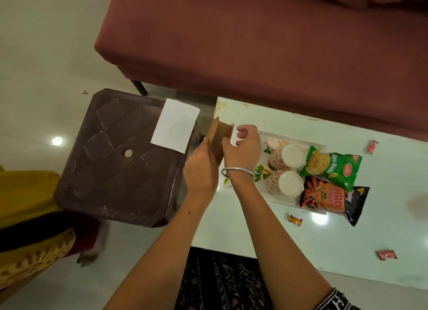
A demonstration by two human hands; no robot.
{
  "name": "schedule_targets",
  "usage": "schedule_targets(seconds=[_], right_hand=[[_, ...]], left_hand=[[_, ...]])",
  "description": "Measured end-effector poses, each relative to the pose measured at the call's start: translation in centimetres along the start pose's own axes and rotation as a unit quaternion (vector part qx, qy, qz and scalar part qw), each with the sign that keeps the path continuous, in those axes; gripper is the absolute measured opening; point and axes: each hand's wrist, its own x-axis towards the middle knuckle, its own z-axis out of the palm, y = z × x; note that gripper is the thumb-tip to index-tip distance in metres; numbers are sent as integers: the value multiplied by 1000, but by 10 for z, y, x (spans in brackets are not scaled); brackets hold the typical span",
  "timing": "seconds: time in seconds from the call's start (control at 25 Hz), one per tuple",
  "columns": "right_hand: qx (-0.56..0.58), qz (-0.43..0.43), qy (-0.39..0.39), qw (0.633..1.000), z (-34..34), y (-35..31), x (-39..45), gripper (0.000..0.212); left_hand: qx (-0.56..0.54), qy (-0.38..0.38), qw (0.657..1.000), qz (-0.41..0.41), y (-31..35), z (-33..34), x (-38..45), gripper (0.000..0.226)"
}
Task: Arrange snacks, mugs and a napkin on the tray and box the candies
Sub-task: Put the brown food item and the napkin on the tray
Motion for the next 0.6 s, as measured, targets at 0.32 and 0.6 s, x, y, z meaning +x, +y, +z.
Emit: schedule_targets(seconds=[0.32, 0.6], right_hand=[[22, 71, -84, 994, -55, 78, 21, 25], [-17, 59, -159, 985, -47, 133, 41, 37]], left_hand=[[-152, -60, 986, -41, 11, 76, -44, 33], [-120, -172, 973, -95, -9, 120, -35, 34]])
